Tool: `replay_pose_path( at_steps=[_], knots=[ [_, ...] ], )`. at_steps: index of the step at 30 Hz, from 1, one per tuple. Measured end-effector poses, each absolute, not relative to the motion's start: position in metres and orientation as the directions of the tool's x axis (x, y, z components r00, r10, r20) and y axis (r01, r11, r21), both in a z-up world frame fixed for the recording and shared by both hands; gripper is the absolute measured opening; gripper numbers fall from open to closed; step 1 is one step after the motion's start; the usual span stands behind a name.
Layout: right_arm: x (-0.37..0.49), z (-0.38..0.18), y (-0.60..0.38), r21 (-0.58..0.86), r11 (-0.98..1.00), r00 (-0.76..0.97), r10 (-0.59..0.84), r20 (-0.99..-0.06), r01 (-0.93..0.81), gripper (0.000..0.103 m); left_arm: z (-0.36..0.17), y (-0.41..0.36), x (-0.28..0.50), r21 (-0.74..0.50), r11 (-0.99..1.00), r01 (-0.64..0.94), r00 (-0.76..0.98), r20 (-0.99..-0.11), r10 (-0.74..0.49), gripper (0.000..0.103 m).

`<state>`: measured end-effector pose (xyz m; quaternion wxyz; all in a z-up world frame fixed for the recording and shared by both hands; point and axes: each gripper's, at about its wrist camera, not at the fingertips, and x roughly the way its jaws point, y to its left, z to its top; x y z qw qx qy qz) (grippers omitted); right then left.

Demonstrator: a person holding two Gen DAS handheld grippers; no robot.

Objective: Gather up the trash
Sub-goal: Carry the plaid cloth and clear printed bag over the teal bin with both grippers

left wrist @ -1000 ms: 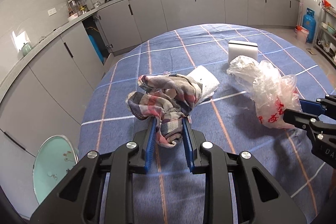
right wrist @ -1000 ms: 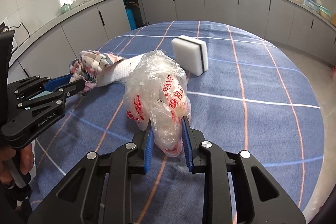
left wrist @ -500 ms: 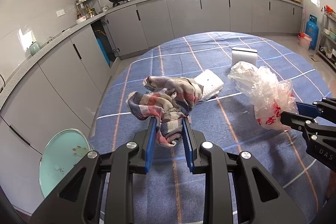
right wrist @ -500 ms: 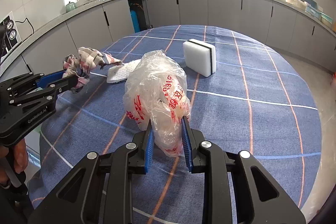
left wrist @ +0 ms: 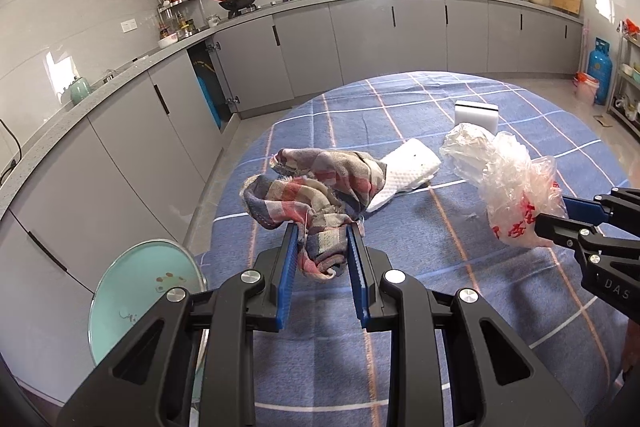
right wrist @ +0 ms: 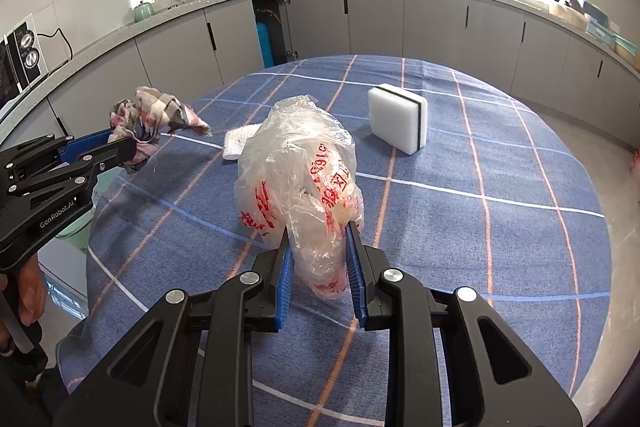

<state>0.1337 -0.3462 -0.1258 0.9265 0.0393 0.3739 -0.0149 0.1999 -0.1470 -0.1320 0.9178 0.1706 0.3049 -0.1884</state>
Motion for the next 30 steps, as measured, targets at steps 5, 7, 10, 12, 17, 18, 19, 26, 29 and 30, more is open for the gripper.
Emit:
replay_pose_path(
  at_steps=[5, 7, 10, 12, 17, 18, 19, 26, 29, 30],
  knots=[
    [0.136, -0.121, -0.335, 0.062, 0.997, 0.729, 0.015, -0.684, 0.037, 0.025, -0.126, -0.130, 0.200, 0.202, 0.882, 0.426, 0.757, -0.614, -0.225, 0.025],
    [0.138, -0.119, -0.331, 0.064, 0.998, 0.733, 0.022, -0.680, 0.029, 0.025, -0.124, -0.124, 0.200, 0.205, 0.887, 0.415, 0.764, -0.608, -0.216, 0.025],
    [0.141, -0.115, -0.323, 0.063, 0.998, 0.745, 0.031, -0.666, 0.015, 0.025, -0.120, -0.112, 0.201, 0.207, 0.896, 0.394, 0.773, -0.602, -0.201, 0.025],
    [0.144, -0.111, -0.317, 0.055, 0.998, 0.754, 0.032, -0.656, 0.006, 0.025, -0.117, -0.103, 0.201, 0.209, 0.902, 0.378, 0.781, -0.595, -0.190, 0.025],
    [0.152, -0.103, -0.304, 0.043, 0.999, 0.777, 0.040, -0.628, -0.017, 0.025, -0.110, -0.085, 0.199, 0.213, 0.913, 0.347, 0.796, -0.581, -0.167, 0.025],
    [0.153, -0.101, -0.301, 0.041, 0.999, 0.783, 0.042, -0.621, -0.021, 0.025, -0.109, -0.082, 0.199, 0.213, 0.915, 0.342, 0.799, -0.579, -0.164, 0.025],
    [0.156, -0.098, -0.298, 0.039, 0.999, 0.789, 0.046, -0.613, -0.028, 0.025, -0.107, -0.079, 0.198, 0.213, 0.917, 0.337, 0.801, -0.576, -0.161, 0.025],
    [0.172, -0.089, -0.278, 0.031, 0.998, 0.808, 0.069, -0.585, -0.062, 0.025, -0.100, -0.055, 0.197, 0.221, 0.930, 0.294, 0.818, -0.562, -0.125, 0.025],
    [0.176, -0.085, -0.267, 0.032, 0.996, 0.814, 0.085, -0.575, -0.082, 0.025, -0.099, -0.044, 0.198, 0.225, 0.936, 0.270, 0.824, -0.557, -0.104, 0.025],
    [0.177, -0.084, -0.264, 0.031, 0.996, 0.816, 0.089, -0.572, -0.087, 0.025, -0.098, -0.041, 0.199, 0.225, 0.938, 0.263, 0.825, -0.557, -0.098, 0.025]
  ],
)
